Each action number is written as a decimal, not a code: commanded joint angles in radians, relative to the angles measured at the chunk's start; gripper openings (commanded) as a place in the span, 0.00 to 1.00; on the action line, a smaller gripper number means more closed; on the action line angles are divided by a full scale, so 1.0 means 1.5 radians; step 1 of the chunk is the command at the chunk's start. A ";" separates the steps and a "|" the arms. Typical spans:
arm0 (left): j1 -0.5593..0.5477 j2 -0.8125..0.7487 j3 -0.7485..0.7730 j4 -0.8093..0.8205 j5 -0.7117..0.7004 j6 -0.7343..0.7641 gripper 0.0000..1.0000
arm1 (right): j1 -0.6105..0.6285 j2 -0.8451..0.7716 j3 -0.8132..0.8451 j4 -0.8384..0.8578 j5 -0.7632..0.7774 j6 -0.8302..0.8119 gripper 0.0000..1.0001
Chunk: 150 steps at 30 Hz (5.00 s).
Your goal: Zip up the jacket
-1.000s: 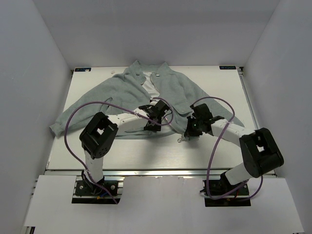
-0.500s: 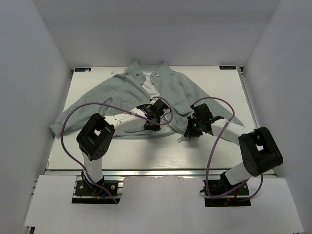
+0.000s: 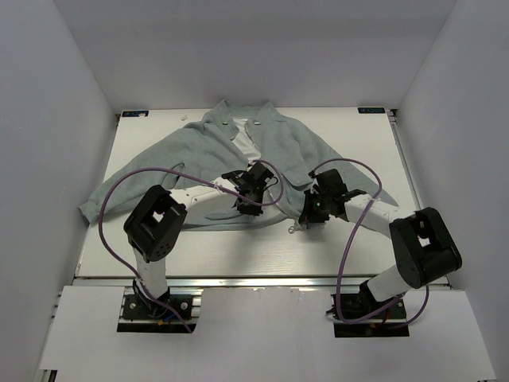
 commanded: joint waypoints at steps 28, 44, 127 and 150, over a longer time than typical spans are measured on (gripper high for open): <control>0.019 -0.030 0.000 0.018 0.120 0.021 0.23 | -0.004 -0.037 -0.016 0.033 -0.018 -0.025 0.00; 0.021 -0.237 -0.065 0.108 0.095 0.012 0.00 | -0.004 -0.154 -0.034 0.282 -0.212 -0.004 0.00; 0.021 -0.361 -0.309 0.642 0.019 -0.112 0.00 | 0.087 -0.136 -0.010 0.513 0.007 0.161 0.00; 0.021 -0.356 -0.317 0.661 0.058 -0.124 0.00 | 0.087 -0.146 -0.014 0.523 0.043 0.179 0.00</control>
